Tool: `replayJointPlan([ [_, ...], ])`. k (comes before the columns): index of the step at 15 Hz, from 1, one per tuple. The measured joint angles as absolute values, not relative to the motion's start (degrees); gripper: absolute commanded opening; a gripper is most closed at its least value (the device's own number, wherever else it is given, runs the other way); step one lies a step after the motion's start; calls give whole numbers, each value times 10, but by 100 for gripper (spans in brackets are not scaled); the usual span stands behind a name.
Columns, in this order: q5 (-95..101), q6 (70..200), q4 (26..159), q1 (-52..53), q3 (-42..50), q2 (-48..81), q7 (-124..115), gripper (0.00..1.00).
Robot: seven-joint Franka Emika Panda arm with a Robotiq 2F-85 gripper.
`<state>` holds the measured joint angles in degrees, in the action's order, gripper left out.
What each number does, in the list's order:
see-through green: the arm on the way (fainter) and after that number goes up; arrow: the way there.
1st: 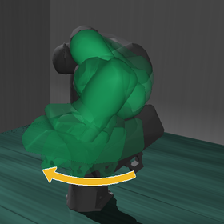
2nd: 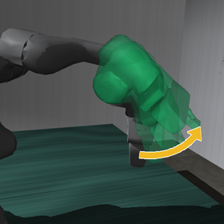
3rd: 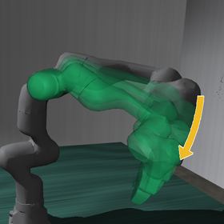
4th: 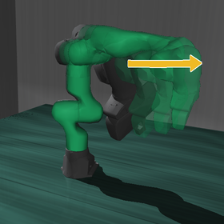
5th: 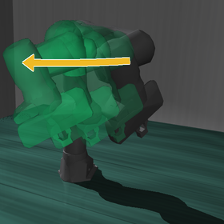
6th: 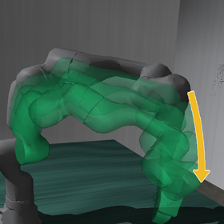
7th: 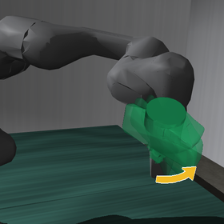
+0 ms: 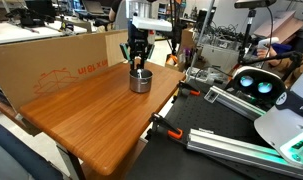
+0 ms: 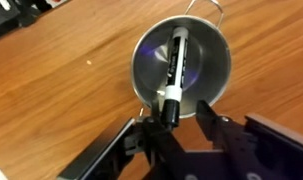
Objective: Remove the marker from the silver cup and place it on the table
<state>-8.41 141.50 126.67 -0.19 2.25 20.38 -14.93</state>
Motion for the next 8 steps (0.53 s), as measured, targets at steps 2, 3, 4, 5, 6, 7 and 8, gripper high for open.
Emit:
replayJointPlan([
  [2,-76,1414,1264,-2,24,204,-153,1],
  [3,-73,1414,1264,-1,24,204,-155,3],
  [4,-72,1414,1263,0,24,204,-156,5],
  [5,-71,1414,1263,1,24,204,-157,5],
  [6,-71,1414,1263,3,24,204,-157,5],
  [7,-71,1414,1262,3,24,204,-157,5],
  [8,-72,1414,1262,3,23,204,-157,5],
])
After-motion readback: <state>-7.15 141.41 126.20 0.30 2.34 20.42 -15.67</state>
